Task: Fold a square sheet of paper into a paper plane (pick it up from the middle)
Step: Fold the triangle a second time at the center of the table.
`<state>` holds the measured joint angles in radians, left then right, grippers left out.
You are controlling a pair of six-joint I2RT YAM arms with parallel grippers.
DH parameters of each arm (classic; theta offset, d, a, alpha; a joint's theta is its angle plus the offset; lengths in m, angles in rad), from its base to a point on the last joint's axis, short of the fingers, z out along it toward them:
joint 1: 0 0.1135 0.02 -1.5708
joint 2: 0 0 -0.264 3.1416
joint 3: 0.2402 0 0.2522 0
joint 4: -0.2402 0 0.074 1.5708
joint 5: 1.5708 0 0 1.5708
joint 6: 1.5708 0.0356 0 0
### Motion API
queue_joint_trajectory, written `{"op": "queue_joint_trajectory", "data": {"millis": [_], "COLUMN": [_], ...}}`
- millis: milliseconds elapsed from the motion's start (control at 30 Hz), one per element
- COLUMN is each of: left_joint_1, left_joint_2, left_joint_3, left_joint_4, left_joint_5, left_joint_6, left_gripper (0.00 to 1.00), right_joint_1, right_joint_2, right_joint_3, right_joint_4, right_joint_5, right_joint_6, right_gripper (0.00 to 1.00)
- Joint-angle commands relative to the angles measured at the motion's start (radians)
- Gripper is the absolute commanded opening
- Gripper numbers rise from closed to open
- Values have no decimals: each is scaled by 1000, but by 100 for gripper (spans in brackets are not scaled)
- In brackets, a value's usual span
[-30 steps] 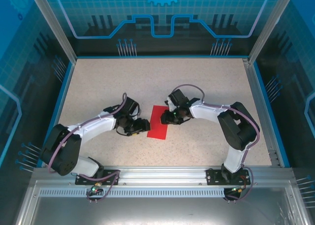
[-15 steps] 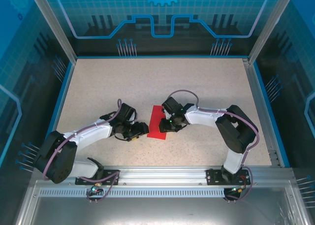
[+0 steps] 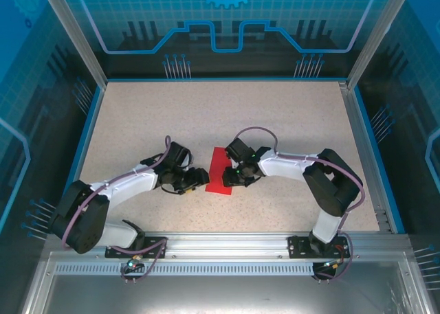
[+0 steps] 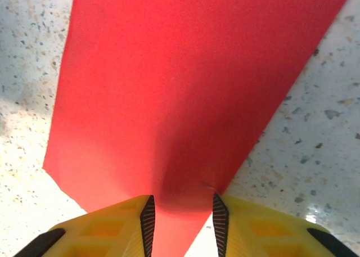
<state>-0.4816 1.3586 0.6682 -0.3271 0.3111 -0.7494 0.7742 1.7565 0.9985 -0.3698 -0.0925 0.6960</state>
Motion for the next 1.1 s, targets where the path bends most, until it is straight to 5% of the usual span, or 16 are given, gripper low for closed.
{"op": "queue_joint_trajectory", "data": {"millis": [0, 500, 1067], "left_joint_1": [17, 1, -27], "left_joint_2": [7, 166, 367], "left_joint_3": [49, 149, 226], "left_joint_4": [-27, 89, 83], "left_joint_5": [9, 104, 10], "left_joint_6": [46, 73, 141], "left_gripper": [66, 58, 36], "right_joint_1": [3, -120, -181], "right_joint_2": [-34, -39, -56], "right_joint_3": [-33, -86, -169], "right_joint_4": [29, 229, 332], "right_joint_5": [-5, -164, -224], "right_joint_6": [52, 165, 241], "right_gripper": [40, 46, 48]}}
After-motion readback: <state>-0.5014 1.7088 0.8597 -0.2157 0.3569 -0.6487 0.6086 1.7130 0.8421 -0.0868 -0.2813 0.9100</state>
